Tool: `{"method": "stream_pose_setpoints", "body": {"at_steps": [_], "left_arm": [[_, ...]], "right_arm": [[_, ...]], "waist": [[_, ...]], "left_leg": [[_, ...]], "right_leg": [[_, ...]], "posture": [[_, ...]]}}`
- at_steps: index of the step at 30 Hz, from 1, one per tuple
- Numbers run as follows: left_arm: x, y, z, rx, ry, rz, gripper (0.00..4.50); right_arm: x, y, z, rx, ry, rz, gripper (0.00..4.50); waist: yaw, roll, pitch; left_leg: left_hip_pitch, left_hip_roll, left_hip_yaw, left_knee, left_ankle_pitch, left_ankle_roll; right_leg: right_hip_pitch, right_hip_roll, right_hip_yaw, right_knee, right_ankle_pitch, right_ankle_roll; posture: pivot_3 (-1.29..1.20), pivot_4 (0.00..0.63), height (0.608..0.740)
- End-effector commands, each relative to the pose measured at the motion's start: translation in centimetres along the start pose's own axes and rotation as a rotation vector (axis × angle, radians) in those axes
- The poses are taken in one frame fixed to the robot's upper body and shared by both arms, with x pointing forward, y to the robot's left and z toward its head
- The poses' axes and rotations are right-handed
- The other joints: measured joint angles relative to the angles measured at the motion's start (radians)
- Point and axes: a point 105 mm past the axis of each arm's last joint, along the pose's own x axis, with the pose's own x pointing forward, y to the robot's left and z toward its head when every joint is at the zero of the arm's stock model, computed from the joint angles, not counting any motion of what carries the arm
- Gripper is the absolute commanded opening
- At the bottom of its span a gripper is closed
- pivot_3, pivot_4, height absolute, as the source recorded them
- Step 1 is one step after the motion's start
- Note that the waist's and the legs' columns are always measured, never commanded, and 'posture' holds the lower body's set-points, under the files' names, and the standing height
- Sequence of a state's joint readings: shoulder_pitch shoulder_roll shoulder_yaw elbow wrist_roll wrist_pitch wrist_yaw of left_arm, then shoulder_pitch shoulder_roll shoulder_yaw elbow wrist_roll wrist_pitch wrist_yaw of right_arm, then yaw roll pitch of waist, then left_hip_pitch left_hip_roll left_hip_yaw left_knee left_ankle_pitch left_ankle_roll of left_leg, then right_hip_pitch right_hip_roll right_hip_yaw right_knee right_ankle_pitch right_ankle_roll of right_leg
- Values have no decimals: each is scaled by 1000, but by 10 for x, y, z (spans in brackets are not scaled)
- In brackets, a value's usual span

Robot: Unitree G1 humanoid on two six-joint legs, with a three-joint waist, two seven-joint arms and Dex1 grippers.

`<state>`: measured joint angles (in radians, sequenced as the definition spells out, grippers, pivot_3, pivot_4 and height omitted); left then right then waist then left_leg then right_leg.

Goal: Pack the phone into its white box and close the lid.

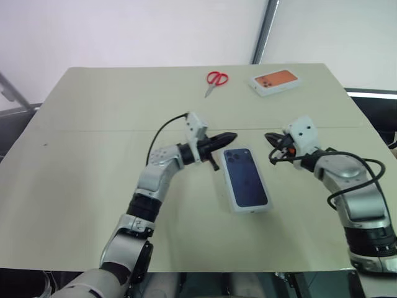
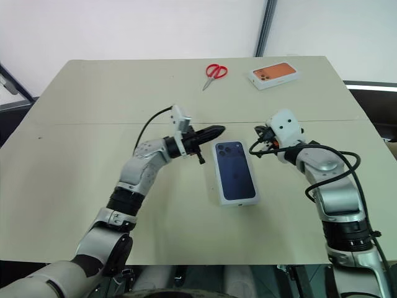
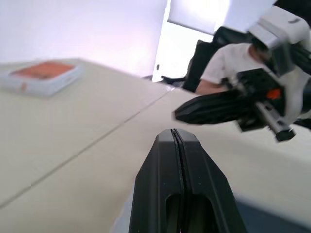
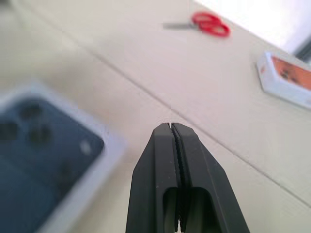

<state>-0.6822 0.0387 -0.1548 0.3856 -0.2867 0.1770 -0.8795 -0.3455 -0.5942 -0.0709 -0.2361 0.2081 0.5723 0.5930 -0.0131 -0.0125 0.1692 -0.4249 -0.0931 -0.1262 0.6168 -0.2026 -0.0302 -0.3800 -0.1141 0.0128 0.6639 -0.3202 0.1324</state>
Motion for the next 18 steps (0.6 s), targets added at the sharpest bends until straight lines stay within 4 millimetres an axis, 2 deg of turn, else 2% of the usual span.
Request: {"method": "stream_pose_setpoints", "body": {"at_steps": [1, 4, 8, 10, 13, 15, 17, 18], "left_arm": [[-2, 2, -23, 36, 89, 10, 0], [-6, 0, -38, 50, 147, -10, 0], [-20, -11, -59, 51, 241, -87, 0], [-33, -29, -67, 10, 286, -200, 0], [-48, -55, -67, -125, 315, -354, 0], [-47, -60, -62, -179, 303, -360, 0], [-39, -47, -51, -214, 246, -281, 0], [-38, -38, -43, -201, 215, -239, 258]], "right_arm": [[2, 22, -7, 37, 13, 91, 46], [-4, 51, -38, -7, 125, 206, 46], [-20, 68, -62, -42, 231, 294, 46], [-36, 77, -68, -10, 270, 365, 46], [-61, 90, -70, 4, 311, 487, 46], [-68, 85, -67, 25, 318, 490, 46], [-64, 70, -57, 64, 273, 433, 46], [-57, 60, -47, 113, 213, 387, 277]], "waist": [[-4, 0, 0], [-2, 0, 0], [-1, 1, -1], [0, 0, -2], [0, 0, -4], [3, -2, -4], [7, -2, -4], [7, -3, -4]], "left_leg": [[0, 0, 1, 0, 0, 0], [0, 0, 0, 1, -1, 1], [2, 0, 0, 0, -1, 1], [7, 0, 0, -1, -1, 2], [13, 0, 0, -3, -2, 3], [17, 1, 0, -3, -3, 4], [18, 1, -4, -2, -4, 5], [18, 1, -4, -2, -4, 5]], "right_leg": [[-1, 0, 1, 1, 0, 0], [-2, 0, 1, 3, 0, 0], [1, 0, 1, 2, 0, 0], [6, 0, 0, 0, 0, 0], [12, 0, 0, -2, -1, 1], [18, 0, 0, -5, -1, 1], [22, 0, -3, -8, -1, 1], [23, 0, -3, -9, -1, 0]], "posture": [[0, 150, 740], [0, 150, 740], [0, 150, 740], [0, 150, 740], [0, 150, 740], [0, 150, 740], [0, 150, 740], [0, 150, 740]]}}
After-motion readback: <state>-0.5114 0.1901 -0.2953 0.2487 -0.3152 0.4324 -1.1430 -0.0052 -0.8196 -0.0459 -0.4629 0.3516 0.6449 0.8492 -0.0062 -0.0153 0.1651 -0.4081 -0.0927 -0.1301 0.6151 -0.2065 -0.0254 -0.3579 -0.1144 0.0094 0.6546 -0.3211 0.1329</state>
